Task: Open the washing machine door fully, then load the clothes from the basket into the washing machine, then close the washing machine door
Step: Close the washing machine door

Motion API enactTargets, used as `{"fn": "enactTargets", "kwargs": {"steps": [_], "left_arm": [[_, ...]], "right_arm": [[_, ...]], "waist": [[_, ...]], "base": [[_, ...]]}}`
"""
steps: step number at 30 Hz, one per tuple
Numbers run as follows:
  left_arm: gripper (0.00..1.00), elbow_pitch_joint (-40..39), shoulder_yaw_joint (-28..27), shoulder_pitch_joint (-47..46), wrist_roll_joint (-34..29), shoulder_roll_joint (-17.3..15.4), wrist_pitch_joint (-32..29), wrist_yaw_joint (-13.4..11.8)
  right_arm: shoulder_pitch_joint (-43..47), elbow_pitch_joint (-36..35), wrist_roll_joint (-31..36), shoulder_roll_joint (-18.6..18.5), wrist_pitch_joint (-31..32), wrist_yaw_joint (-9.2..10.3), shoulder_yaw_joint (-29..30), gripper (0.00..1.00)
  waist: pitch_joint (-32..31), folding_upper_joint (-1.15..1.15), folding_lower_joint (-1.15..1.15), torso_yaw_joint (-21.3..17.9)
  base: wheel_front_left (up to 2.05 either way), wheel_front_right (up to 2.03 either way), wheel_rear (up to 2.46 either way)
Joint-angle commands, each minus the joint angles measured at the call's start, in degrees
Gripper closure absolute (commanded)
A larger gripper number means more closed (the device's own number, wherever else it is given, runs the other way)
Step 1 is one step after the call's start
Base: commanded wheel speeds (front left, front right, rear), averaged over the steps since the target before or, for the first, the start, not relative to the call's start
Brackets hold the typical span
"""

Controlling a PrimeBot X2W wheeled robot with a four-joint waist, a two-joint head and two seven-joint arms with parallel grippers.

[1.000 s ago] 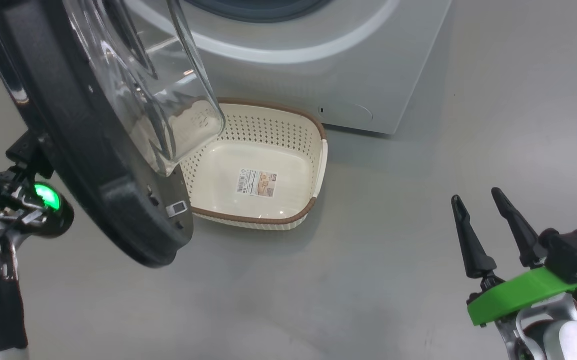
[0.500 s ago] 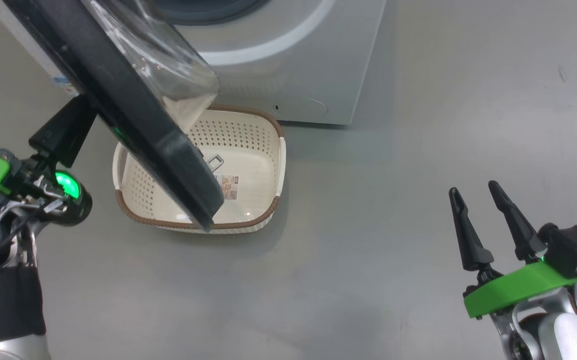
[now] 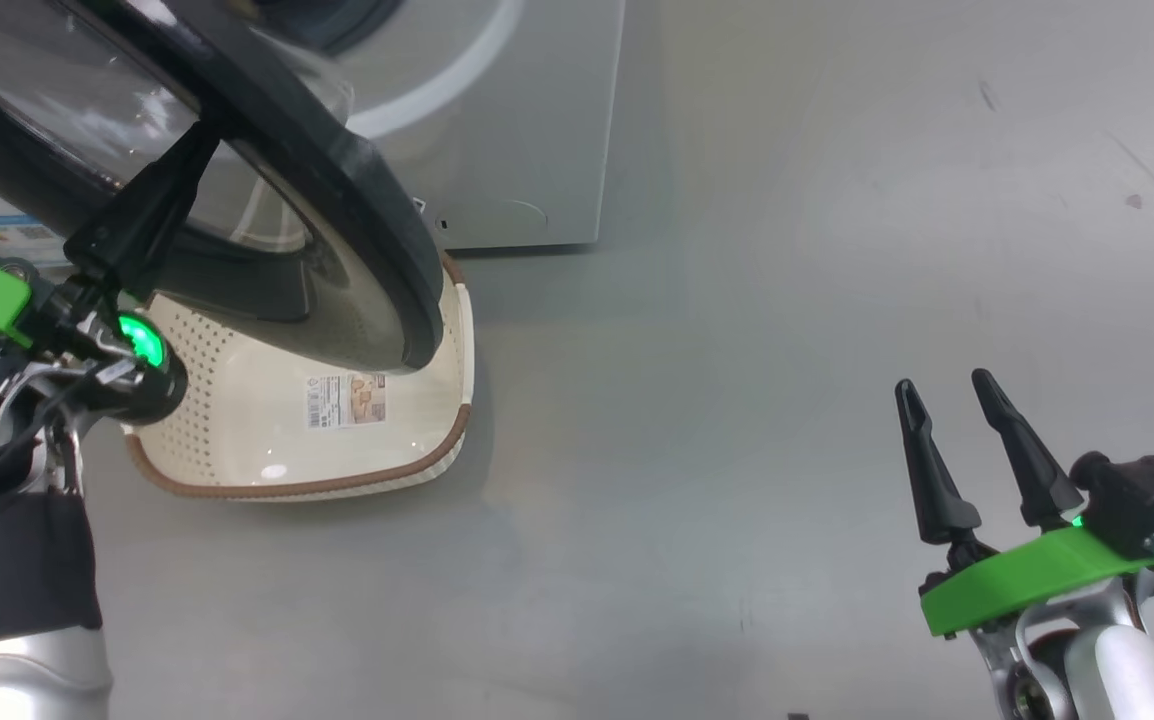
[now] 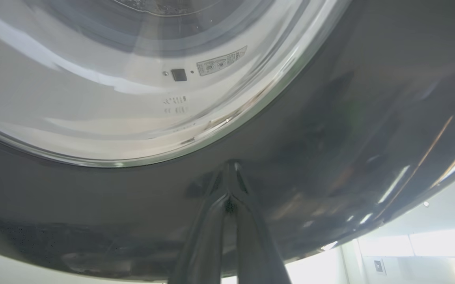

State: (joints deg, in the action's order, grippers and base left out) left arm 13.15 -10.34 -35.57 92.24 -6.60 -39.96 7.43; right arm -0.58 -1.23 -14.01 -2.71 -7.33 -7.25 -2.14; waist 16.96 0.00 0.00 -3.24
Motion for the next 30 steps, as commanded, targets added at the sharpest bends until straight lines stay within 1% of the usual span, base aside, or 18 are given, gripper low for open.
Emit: {"fn": "enactTargets", "kwargs": {"steps": [1,9,17,24,30], "left_arm": [[1.0,-1.7,-1.4,-2.7,-0.4,-1.3,0.0,0.1],[1.0,1.3,-2.1,-4.8,-1.1,-1.1,1.0,0.1],[1.0,2.9,-3.0,-5.9,-1.3,-1.1,1.8,0.1],[1.0,1.7,-3.6,-4.9,-0.7,-0.8,1.2,0.1],[1.0,-1.7,-4.5,-1.5,0.1,0.2,0.5,0.1]], "right_arm": [[-2.0,-1.5,-0.5,-0.2,-0.7,-0.24,-1.3,0.0],[-2.0,-0.2,-1.1,-0.2,-1.5,-0.24,-1.8,0.0],[-2.0,0.3,-1.5,-0.2,-2.0,-0.24,-2.0,0.0],[-2.2,0.6,-1.8,-0.2,-2.6,-0.24,-1.3,0.0],[-2.9,0.7,-1.6,-0.2,-2.9,-0.24,0.0,0.0]], "waist": [[-0.1,0.0,0.0,-1.4],[-0.6,0.0,0.0,-4.5],[-0.6,0.0,0.0,-6.0],[0.1,0.0,0.0,-5.9],[0.2,0.0,0.0,-4.5]], "base": [[0.0,0.0,0.0],[0.0,0.0,0.0],[0.0,0.0,0.0],[0.0,0.0,0.0],[0.0,0.0,0.0]]}}
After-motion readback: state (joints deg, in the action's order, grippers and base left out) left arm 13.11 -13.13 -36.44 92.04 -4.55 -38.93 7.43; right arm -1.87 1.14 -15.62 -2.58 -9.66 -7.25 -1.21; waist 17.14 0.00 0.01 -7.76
